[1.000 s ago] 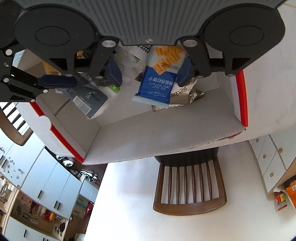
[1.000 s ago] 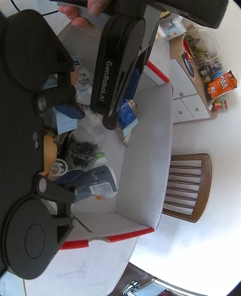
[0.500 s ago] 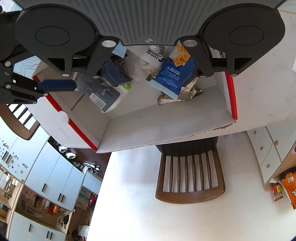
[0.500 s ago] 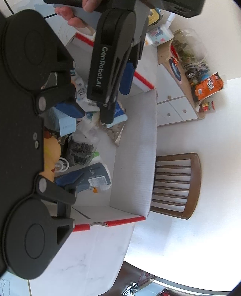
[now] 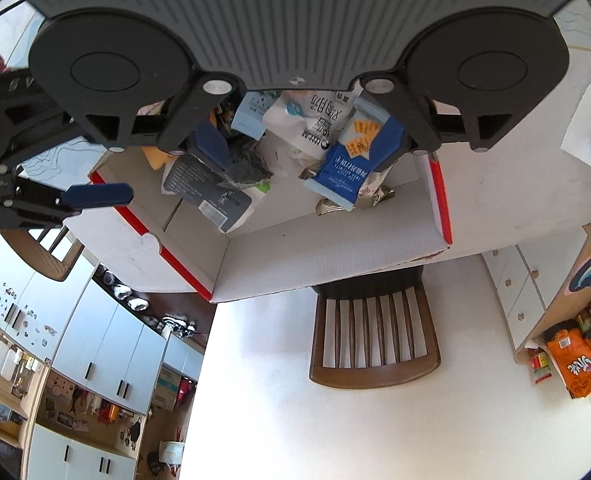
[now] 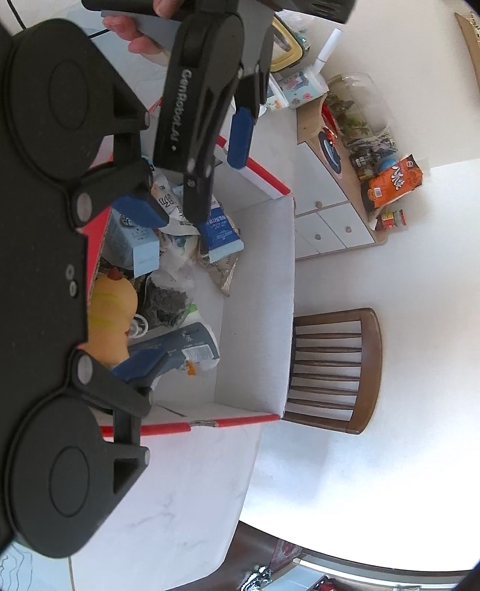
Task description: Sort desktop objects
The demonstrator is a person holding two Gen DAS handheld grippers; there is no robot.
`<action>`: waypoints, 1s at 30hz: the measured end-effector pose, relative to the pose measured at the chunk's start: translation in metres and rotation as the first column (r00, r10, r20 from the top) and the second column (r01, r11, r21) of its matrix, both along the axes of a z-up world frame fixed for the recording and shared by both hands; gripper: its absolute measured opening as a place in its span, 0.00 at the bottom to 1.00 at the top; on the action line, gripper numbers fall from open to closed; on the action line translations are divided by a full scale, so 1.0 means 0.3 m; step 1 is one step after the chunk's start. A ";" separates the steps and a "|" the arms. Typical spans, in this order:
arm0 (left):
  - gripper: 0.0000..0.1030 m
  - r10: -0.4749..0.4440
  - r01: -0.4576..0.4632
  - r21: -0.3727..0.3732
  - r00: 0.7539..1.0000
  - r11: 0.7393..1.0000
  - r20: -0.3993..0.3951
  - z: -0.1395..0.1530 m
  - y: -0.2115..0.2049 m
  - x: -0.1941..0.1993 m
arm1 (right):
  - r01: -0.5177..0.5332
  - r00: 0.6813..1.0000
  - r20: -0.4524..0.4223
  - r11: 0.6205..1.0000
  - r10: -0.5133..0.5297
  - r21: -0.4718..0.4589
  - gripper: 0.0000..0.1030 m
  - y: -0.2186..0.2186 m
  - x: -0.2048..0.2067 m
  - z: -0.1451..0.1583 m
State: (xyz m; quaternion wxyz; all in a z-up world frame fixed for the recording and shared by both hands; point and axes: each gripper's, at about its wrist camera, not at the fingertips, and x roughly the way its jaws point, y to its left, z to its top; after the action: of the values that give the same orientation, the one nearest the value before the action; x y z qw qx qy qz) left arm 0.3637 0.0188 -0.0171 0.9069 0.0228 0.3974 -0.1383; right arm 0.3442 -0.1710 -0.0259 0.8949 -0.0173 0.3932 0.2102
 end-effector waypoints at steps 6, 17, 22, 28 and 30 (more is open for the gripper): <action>0.98 0.028 -0.027 -0.022 0.999 0.999 0.032 0.023 0.015 -0.065 | 0.007 1.000 0.019 1.000 -0.007 0.013 0.71 -0.015 -0.038 0.020; 1.00 0.086 -0.084 -0.019 0.991 0.996 0.098 0.083 0.022 -0.194 | -0.041 0.998 0.059 0.999 0.038 0.037 0.72 -0.018 -0.157 0.078; 1.00 0.086 -0.084 -0.020 0.988 0.996 0.128 0.111 0.014 -0.268 | -0.047 0.997 0.069 0.997 0.042 0.065 0.72 -0.033 -0.214 0.106; 1.00 0.081 -0.081 -0.011 0.989 0.997 0.125 0.122 0.004 -0.333 | -0.036 0.997 0.069 0.995 0.030 0.090 0.72 -0.068 -0.258 0.124; 1.00 0.080 -0.080 -0.001 0.988 0.997 0.131 0.124 -0.001 -0.361 | -0.029 0.997 0.069 0.995 0.023 0.096 0.72 -0.080 -0.271 0.130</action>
State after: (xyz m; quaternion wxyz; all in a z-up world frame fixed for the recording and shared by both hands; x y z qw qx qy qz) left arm 0.2554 0.0185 0.0201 0.9357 0.0177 0.3381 -0.0992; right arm 0.2630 -0.1949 0.0131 0.9047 0.0137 0.3518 0.2399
